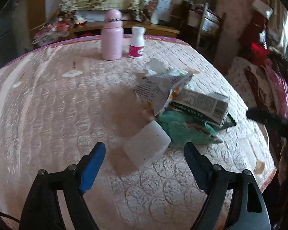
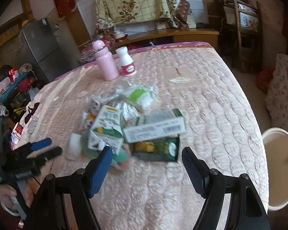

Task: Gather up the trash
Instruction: 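Move both tools back toward the remaining trash on the bed, then grasp the milk carton with the right tool while the left tool grasps the white foam block, then carry carton and foam block over the white bucket and open both tools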

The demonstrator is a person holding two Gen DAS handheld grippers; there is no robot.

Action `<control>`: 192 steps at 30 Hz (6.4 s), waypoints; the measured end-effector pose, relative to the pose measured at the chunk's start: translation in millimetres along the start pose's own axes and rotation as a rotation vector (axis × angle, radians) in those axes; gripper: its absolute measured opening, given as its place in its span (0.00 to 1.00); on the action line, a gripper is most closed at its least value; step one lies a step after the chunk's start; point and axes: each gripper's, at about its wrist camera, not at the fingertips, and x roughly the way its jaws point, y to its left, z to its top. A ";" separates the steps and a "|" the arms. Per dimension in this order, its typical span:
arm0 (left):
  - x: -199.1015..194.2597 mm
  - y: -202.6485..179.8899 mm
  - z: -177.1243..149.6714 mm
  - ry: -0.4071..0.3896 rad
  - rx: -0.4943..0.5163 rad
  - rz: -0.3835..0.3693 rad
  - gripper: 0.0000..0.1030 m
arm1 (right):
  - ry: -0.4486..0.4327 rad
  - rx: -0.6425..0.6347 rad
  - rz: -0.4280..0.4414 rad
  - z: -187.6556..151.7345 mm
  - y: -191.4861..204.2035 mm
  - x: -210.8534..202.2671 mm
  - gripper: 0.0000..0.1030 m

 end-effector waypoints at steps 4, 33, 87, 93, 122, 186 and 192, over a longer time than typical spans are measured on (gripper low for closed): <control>16.5 -1.4 3.4 0.040 0.069 -0.003 0.82 | 0.004 -0.015 0.016 12.1 11.0 7.2 0.75; -0.7 -49.3 -8.4 0.083 0.052 -0.123 0.40 | 0.071 -0.062 -0.043 -48.9 -1.8 -16.7 0.57; 0.3 -87.3 -27.4 0.092 0.064 -0.015 0.41 | 0.112 -0.102 -0.008 -76.9 9.9 -8.4 0.54; -14.0 -104.4 -9.7 0.054 0.058 -0.082 0.41 | 0.014 -0.062 -0.004 -56.0 -3.2 -42.6 0.54; 17.2 -235.2 34.5 0.016 0.229 -0.182 0.41 | -0.124 0.192 -0.187 -50.9 -129.6 -101.8 0.54; 131.4 -395.0 36.2 0.182 0.334 -0.376 0.41 | -0.103 0.531 -0.434 -101.5 -326.0 -105.7 0.54; 141.2 -400.8 35.2 0.202 0.324 -0.391 0.41 | -0.087 0.571 -0.444 -101.2 -336.6 -98.6 0.54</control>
